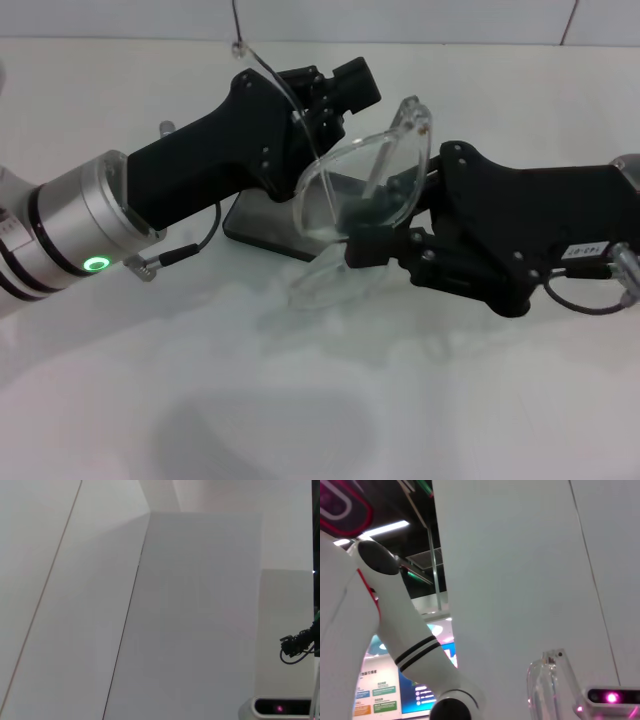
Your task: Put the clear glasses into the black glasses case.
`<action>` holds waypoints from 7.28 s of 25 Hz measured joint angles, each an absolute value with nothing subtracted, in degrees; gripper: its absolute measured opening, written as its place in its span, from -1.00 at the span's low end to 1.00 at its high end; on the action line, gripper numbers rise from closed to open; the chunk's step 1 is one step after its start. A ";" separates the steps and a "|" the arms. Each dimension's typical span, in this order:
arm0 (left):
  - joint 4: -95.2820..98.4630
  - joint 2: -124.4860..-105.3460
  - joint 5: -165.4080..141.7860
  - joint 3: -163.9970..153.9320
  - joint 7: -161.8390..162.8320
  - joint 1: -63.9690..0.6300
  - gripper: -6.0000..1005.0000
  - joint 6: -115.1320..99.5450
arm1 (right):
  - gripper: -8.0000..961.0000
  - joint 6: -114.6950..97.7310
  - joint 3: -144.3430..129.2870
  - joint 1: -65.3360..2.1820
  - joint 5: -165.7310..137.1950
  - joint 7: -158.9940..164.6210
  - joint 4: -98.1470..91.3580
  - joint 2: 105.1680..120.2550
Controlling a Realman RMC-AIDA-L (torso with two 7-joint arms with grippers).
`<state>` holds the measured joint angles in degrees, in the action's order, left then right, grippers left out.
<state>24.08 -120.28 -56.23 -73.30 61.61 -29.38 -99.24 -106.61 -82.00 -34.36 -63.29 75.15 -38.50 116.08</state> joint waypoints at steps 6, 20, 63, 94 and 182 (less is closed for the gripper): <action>24.09 -120.31 -56.18 -73.30 61.61 -29.61 -0.85 -99.95 | -0.75 -104.68 -82.00 -34.49 -63.29 75.15 -37.72 116.10; 24.08 -120.41 -56.15 -73.30 61.61 -29.81 -0.85 -100.60 | -0.75 -101.92 -81.90 -35.05 -63.14 75.69 -36.98 115.92; 55.68 -117.58 -86.60 -50.63 68.06 0.71 -0.84 -102.35 | -0.75 -86.69 -75.84 -52.82 -114.94 128.25 -60.89 115.79; 55.45 -117.00 -90.60 -50.36 70.17 -3.52 -0.84 -103.50 | -0.75 -78.26 -84.86 -57.93 -121.92 135.26 -49.31 116.17; 55.45 -117.51 -92.45 -50.36 70.58 -5.13 -0.85 -103.26 | -0.73 -68.11 -97.61 -58.47 -125.76 134.62 -54.35 116.19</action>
